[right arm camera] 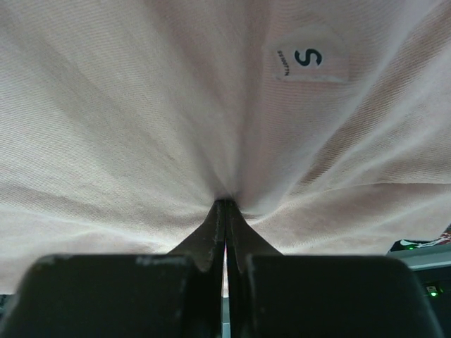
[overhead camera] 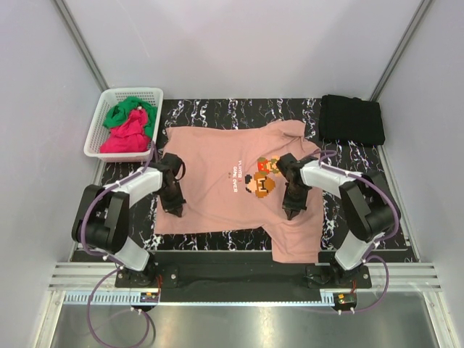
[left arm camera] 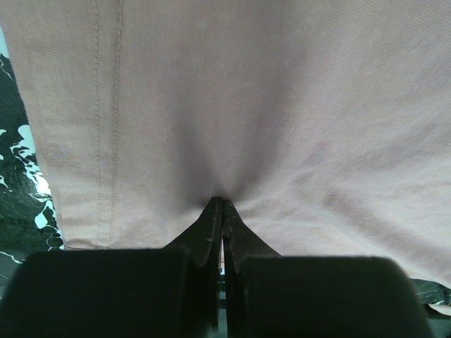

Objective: Fold and stack the t-shirts
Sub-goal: Fold the tshirt

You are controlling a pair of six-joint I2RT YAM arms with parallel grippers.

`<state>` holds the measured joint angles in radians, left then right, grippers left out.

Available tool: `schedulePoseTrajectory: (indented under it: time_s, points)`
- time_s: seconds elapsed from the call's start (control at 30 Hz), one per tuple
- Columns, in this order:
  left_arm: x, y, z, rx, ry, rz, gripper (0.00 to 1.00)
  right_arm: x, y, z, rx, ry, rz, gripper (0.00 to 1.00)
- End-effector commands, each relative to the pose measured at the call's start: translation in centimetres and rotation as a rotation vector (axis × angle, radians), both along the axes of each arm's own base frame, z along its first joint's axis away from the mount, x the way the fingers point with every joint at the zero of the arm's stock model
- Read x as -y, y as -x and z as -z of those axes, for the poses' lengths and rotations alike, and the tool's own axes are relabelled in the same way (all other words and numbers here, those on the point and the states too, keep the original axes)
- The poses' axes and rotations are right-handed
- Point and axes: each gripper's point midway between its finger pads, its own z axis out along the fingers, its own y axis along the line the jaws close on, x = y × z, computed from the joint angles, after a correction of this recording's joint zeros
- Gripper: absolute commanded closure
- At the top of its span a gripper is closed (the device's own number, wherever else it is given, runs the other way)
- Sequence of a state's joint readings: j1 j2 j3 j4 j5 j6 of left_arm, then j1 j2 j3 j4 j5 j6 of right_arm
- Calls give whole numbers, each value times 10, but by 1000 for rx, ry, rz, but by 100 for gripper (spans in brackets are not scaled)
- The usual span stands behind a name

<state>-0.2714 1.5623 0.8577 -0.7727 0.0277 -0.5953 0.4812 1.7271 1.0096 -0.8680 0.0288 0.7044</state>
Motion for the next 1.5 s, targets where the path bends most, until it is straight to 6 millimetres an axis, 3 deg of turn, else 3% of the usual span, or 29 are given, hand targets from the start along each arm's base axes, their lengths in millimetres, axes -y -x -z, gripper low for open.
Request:
schedulePoseTrajectory:
  time_s: [0.0,0.3,0.63,0.67,0.73,0.77,0.8,0.83,0.9,0.93,1.0,1.03,1.07,1.13,1.17,1.2,1.23,1.3,1.37,1.47]
  points:
    - [0,11,3,-5,16,-11,100,5,24,8,-55,1,17,100]
    - [-6,24,6,-14,2,-18,100,1,47,-5,-111,-53,44,100]
    - [-3,27,1,-14,9,-6,100,3,47,-12,-103,-51,30,100]
    - [-2,26,-1,-8,14,-3,100,2,37,-19,-55,-53,20,100]
    - [-3,14,-10,42,3,2,90,8,22,-32,18,-17,1,98]
    - [-3,8,-17,64,-1,7,84,4,4,-50,94,-30,-6,94]
    - [1,-8,-34,132,12,9,68,5,-1,-60,116,-20,-22,91]
    - [-3,-18,-43,171,-9,7,57,2,-20,-81,199,-24,-32,88]
    - [-1,-45,-73,275,-13,0,49,4,-36,-102,268,-12,-45,87]
    - [-5,-54,-82,308,-35,-3,48,1,-53,-123,340,-26,-48,86]
    - [-6,-82,-108,378,-50,-12,48,13,-72,-144,389,-20,-35,85]
    - [-9,-91,-116,398,-66,-19,50,10,-90,-168,447,-64,-27,85]
    - [-15,-108,-137,454,-109,-27,50,14,-100,-173,459,-68,-27,85]
    - [-34,-129,-150,500,-230,-49,50,35,-132,-196,539,-28,-11,84]
    - [-38,-147,-162,540,-269,-63,50,40,-143,-201,563,-13,-41,83]
    - [-43,-158,-168,564,-299,-76,49,51,-161,-205,600,-10,-18,70]
    - [-53,-170,-174,584,-347,-102,47,53,-182,-203,600,-23,-11,68]
    - [-50,-206,-178,599,-343,-109,47,64,-206,-200,589,-46,16,73]
    - [-44,-239,-168,574,-284,-100,47,58,-237,-199,591,-84,1,74]
    - [-38,-264,-161,557,-195,-116,47,59,-272,-198,611,-111,4,70]
